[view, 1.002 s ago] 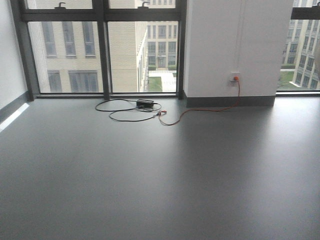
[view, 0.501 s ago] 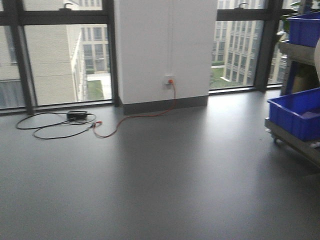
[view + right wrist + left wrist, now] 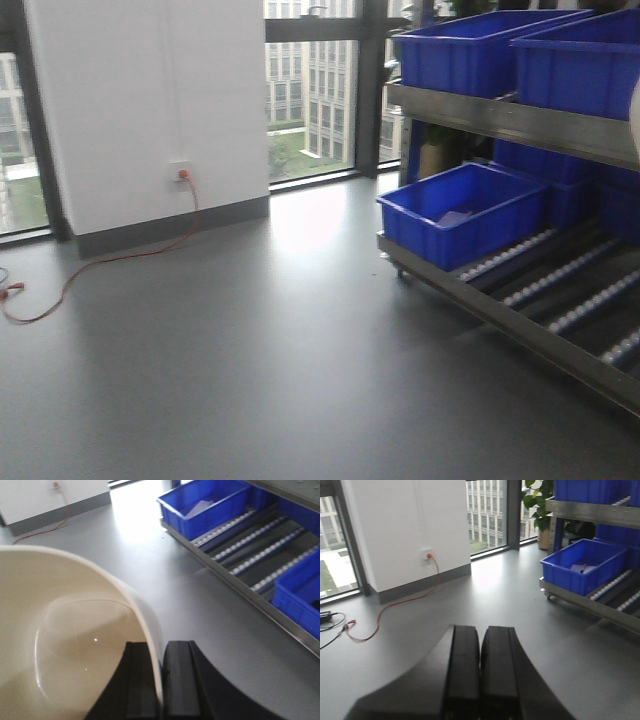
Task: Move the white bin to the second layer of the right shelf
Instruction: 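Turn the base toward the blue-bin roller shelf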
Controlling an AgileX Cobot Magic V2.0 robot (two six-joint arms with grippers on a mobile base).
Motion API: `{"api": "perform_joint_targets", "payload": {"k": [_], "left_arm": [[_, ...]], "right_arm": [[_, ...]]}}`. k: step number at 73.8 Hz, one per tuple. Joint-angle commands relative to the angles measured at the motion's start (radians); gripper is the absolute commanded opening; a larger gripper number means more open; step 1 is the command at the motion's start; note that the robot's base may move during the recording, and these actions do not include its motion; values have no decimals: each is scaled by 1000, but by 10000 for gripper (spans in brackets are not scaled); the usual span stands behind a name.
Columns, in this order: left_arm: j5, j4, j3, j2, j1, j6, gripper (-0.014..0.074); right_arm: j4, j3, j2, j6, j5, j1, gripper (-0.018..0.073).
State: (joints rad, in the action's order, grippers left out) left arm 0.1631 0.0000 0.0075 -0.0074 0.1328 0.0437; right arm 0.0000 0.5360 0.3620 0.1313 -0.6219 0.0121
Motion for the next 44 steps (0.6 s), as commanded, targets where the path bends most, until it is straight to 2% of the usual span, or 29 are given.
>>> {"api": "perform_joint_targets", "payload": {"k": [1, 44], "left_arm": [[-86, 0, 37, -14, 3, -5, 85], [-86, 0, 37, -14, 3, -5, 85]], "right_arm": [[7, 27, 5, -2, 101, -5, 47], [7, 27, 5, -2, 101, -5, 47]]}}
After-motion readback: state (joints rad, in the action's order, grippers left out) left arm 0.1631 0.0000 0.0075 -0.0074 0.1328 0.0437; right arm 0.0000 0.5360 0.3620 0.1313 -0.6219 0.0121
